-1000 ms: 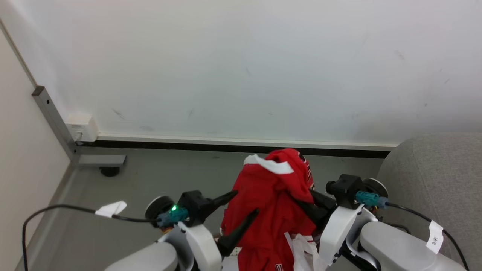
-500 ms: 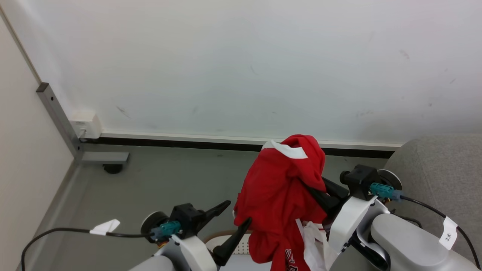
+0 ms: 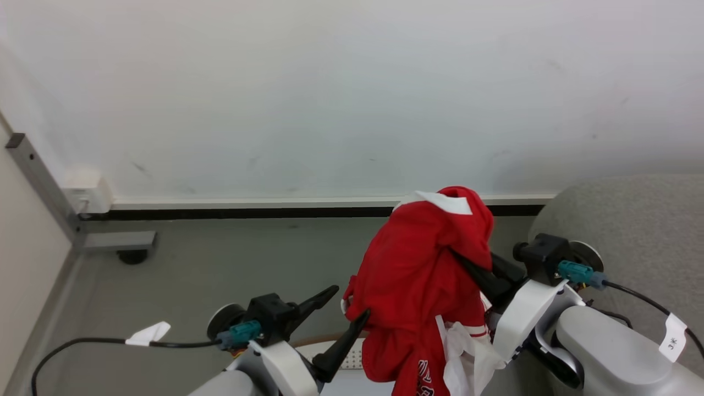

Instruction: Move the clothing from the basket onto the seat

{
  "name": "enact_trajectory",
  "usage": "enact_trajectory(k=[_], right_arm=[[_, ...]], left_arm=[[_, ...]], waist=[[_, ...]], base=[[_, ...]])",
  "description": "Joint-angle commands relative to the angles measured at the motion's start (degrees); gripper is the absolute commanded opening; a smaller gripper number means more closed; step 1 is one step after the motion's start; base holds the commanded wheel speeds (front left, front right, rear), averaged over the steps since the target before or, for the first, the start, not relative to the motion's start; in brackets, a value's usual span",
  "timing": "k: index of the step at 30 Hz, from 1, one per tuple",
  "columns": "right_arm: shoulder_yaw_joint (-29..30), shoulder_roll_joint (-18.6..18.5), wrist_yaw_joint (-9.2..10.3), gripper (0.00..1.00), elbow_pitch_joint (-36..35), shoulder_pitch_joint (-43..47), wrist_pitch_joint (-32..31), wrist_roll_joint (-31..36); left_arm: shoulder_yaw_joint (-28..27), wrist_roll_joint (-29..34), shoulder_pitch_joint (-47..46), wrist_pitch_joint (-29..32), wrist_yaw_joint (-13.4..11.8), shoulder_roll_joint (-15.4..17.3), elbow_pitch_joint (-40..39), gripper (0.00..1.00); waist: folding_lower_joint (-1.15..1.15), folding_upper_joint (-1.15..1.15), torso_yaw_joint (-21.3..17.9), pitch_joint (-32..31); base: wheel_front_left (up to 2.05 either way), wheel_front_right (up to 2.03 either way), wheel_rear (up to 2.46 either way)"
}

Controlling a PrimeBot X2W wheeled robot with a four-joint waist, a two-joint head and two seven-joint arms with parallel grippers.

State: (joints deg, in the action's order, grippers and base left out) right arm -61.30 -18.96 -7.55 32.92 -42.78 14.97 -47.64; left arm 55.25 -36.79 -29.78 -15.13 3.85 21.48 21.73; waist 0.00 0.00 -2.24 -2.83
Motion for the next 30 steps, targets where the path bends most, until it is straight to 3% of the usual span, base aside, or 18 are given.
enact_trajectory(k=[1,16,23,30], right_arm=[[0.3,-0.6,0.12,0.0,-0.3,-0.3,0.3,0.3],[4.3,-7.5,0.12,0.0,-4.1,0.7,0.3,0.9],[8.7,-10.8,0.12,0.0,-5.0,-0.6,0.3,1.5],[15.9,-12.6,0.12,0.0,-4.0,-6.3,0.2,2.8]], left_arm=[[-0.3,0.4,0.9,0.0,0.1,-0.1,-0.2,1.0],[-3.2,3.2,2.6,0.0,1.5,-3.3,-3.4,1.0],[-3.2,4.8,2.5,0.0,2.2,-4.3,-4.9,1.0],[-2.7,6.5,-1.0,0.0,2.9,-3.1,-6.8,1.0]], waist=[[0.0,0.0,-1.2,0.3],[0.0,0.0,-12.4,2.7],[0.0,0.0,-13.4,5.7],[0.0,0.0,-12.0,12.9]], base=[[0.0,0.0,0.0],[0.0,0.0,0.0],[0.0,0.0,0.0],[0.0,0.0,0.0]])
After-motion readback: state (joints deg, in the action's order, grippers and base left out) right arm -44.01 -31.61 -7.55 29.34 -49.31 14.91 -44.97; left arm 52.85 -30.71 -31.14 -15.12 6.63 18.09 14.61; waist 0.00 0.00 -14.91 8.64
